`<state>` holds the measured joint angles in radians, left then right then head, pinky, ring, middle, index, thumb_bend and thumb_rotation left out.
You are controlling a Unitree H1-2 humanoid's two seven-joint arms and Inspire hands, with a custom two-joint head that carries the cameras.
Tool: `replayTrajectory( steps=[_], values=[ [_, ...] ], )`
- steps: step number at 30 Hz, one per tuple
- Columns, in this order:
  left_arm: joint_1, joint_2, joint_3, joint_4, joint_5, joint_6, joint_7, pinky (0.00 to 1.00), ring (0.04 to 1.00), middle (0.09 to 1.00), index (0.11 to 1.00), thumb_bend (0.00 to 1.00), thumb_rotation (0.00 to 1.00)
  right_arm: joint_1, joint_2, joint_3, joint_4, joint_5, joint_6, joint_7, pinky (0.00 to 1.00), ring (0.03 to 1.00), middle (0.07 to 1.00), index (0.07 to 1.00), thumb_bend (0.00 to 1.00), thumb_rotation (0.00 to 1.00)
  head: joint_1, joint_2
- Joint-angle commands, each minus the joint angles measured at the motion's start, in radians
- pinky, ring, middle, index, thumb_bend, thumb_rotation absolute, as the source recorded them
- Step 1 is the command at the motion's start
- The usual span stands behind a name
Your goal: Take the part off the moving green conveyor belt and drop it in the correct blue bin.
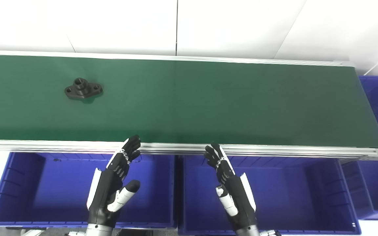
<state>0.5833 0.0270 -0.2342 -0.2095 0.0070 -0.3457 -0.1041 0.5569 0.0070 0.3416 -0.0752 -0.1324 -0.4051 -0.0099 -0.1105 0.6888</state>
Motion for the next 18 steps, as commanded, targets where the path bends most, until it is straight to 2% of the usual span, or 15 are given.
replayTrajectory(
  steps=[1,7,18],
  values=[
    [-0.002,-0.004,-0.001,-0.012,0.003,-0.017,0.0,0.89,0.909,0.9,0.87,0.8,0.73,0.003,0.007,0.004,-0.017,0.006,-0.026,0.01,0.92,0.912,0.931,0.971,0.87,0.94,0.003,0.001],
    [-0.004,-0.004,-0.008,-0.016,0.003,-0.003,-0.003,0.89,0.905,0.894,0.866,0.82,0.73,0.0,0.005,0.005,-0.01,0.012,-0.03,0.014,0.93,0.915,0.932,0.973,0.87,0.94,0.001,-0.003],
    [-0.001,-0.008,-0.013,-0.01,0.002,-0.018,0.0,0.88,0.895,0.886,0.867,0.84,0.73,0.007,0.005,0.006,-0.022,0.012,-0.013,0.015,0.93,0.917,0.938,0.984,0.86,0.95,0.0,0.002]
  ],
)
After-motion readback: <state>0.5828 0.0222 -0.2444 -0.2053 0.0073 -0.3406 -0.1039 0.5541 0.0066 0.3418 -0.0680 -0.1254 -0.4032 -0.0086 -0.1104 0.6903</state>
